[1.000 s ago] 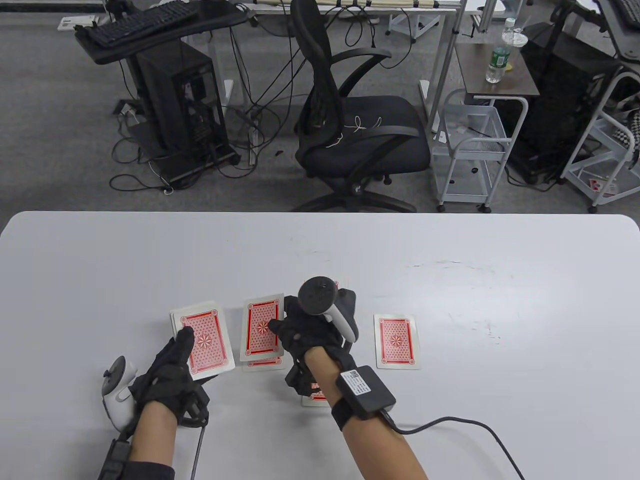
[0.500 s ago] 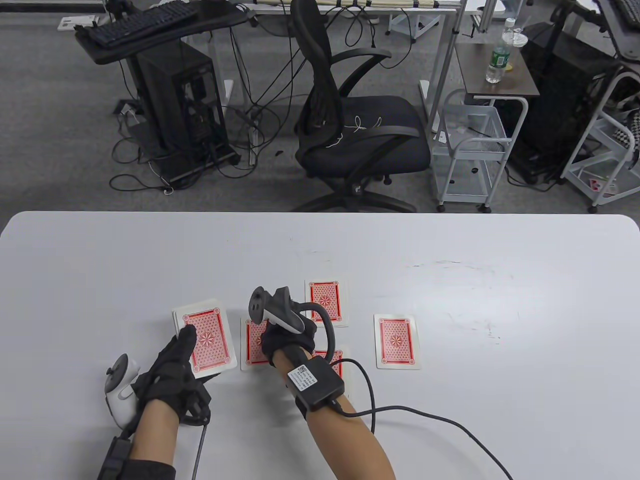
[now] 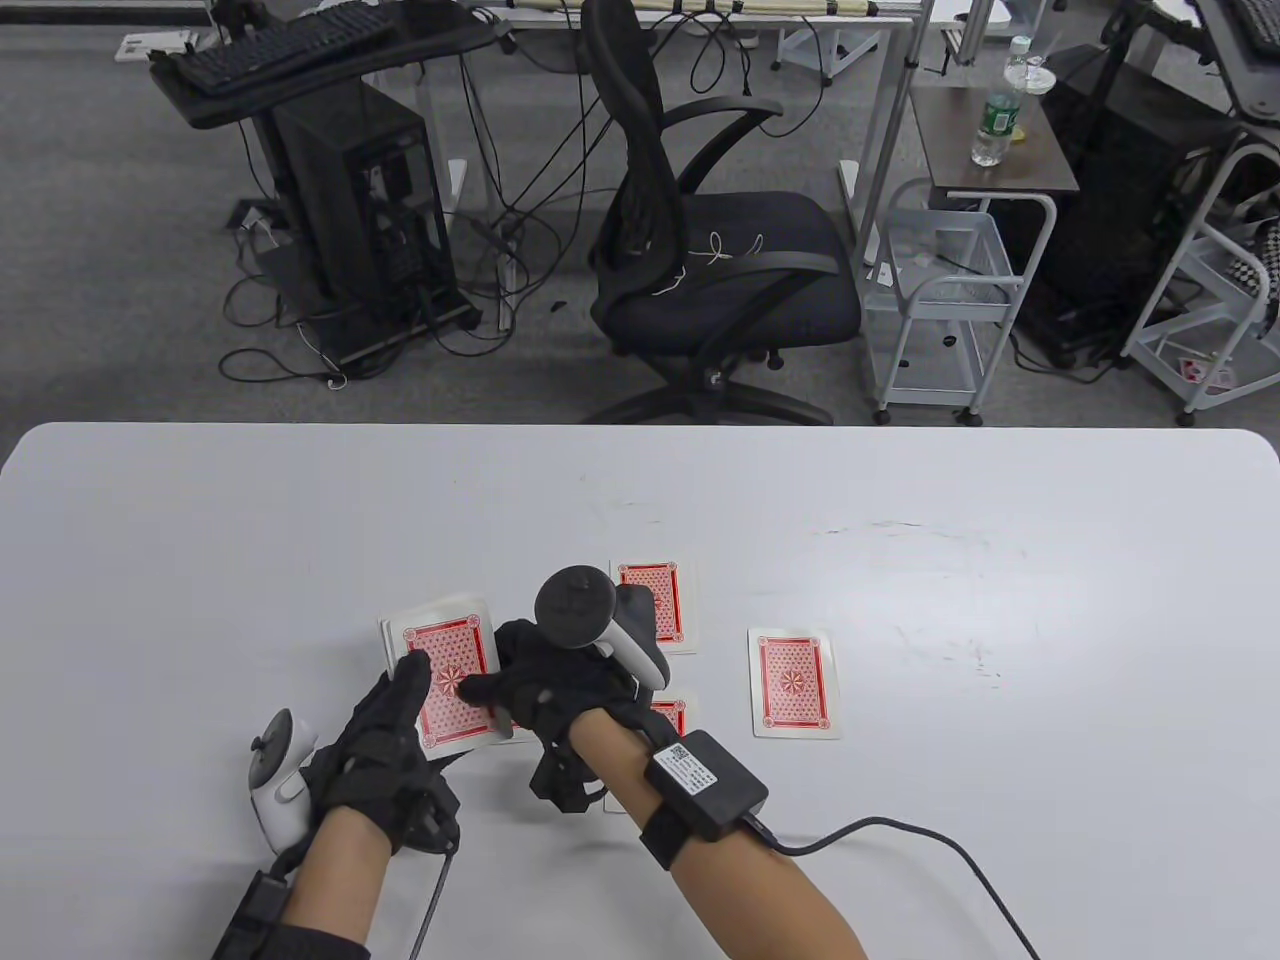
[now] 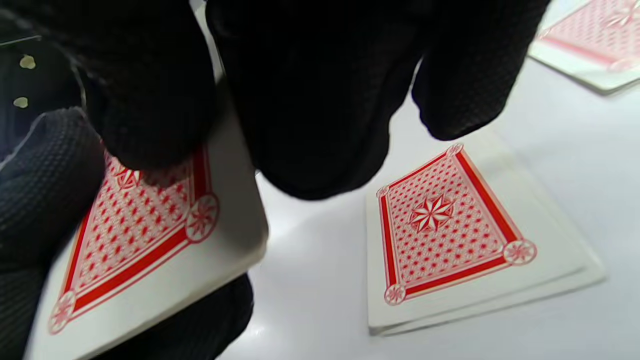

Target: Four-player card dealing with fan arrangement

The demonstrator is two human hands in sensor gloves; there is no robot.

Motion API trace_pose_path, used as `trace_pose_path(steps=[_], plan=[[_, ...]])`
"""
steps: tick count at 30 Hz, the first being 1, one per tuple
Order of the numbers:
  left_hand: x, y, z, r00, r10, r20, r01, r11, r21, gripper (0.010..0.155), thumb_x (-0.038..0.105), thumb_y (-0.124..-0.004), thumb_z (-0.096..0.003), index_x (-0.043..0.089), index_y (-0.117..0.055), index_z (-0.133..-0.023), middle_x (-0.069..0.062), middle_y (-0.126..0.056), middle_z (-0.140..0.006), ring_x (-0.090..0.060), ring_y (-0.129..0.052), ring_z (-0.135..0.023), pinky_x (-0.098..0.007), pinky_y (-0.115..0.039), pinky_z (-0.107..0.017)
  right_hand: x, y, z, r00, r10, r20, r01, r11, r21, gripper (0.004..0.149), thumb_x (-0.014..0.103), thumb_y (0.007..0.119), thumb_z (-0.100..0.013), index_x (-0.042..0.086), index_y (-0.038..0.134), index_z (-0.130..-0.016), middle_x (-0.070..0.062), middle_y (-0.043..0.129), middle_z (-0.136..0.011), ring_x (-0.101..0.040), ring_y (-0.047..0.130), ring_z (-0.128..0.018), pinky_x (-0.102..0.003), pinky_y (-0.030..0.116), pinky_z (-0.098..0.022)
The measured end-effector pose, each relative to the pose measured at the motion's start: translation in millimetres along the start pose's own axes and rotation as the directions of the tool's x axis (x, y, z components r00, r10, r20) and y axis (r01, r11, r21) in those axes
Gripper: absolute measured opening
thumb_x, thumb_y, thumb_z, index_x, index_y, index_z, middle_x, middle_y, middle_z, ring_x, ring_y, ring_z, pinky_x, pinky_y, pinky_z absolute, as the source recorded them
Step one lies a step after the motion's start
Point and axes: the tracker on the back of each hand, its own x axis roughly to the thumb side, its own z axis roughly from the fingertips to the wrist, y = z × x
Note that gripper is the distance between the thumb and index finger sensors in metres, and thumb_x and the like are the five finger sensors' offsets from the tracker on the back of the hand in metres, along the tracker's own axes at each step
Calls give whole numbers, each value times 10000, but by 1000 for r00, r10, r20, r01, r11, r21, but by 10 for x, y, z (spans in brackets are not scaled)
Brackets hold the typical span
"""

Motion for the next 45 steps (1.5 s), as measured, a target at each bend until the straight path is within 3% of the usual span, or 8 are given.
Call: trace_pose_path(steps=[10,17,25,29,32,37,40,45], plan=[[11,60,-25,1000,12,-17,-12,1000,14,515,561,-784,-493,328,-721,-947,90,-900,-900,-236,-1017,-749,-423,-898,-515,-382,-494,-72,975,-222,-5,222,975,7,682,324,905,-462,-1,620,-990,-21,918,-673,-168,1055,-385,-550,761,-501],[15,89,-40,1000,4,-23,-3,999,32,515,561,-784,-495,327,-718,-950,88,-898,-903,-239,-1015,-751,-424,-897,-516,-842,-1023,-315,964,50,-262,-88,987,-135,758,332,896,-475,15,516,-1048,-28,865,-705,-125,986,-287,-534,763,-469],[63,189,-57,1000,3,-17,-2,998,64,516,561,-782,-497,328,-715,-952,89,-896,-906,-239,-1013,-755,-424,-896,-520,-1257,-778,-731,771,353,-530,-405,914,20,776,380,910,-459,40,538,-1048,-14,873,-678,-108,980,-297,-521,761,-478],[61,202,-68,1000,3,-21,-1,998,69,515,564,-781,-498,329,-715,-952,90,-895,-907,-238,-1013,-755,-422,-896,-519,-1270,-680,-810,640,565,-521,-603,789,115,793,457,891,-442,74,552,-1048,4,877,-670,-92,969,-299,-512,761,-484],[54,179,-71,1000,-3,-21,4,998,64,515,563,-782,-498,328,-716,-951,89,-896,-906,-238,-1014,-754,-423,-895,-520,-1130,-758,-748,692,528,-493,-566,820,85,788,482,878,-460,82,549,-1055,-25,856,-731,-125,977,-358,-531,739,-505],[47,121,-66,1000,-14,-11,15,998,53,514,564,-784,-495,328,-720,-948,89,-899,-902,-240,-1013,-752,-427,-892,-520,-668,-868,-493,918,235,-319,-265,963,-56,693,481,788,-544,72,557,-1055,-93,806,-830,-192,989,-492,-561,708,-533],[31,88,-67,1000,-12,-11,13,999,43,516,563,-789,-491,324,-726,-944,89,-904,-897,-241,-1016,-747,-431,-893,-515,-345,-678,-356,993,40,-112,-43,999,-27,642,484,749,-567,70,596,-1032,-106,799,-839,-205,989,-509,-567,707,-534],[18,35,-44,1000,-21,4,21,999,37,512,564,-795,-490,325,-732,-939,88,-911,-889,-238,-1023,-738,-431,-896,-510,-6,-214,-182,991,-66,115,60,997,58,727,494,786,-544,53,524,-1059,-132,735,-905,-286,957,-638,-620,664,-560]])
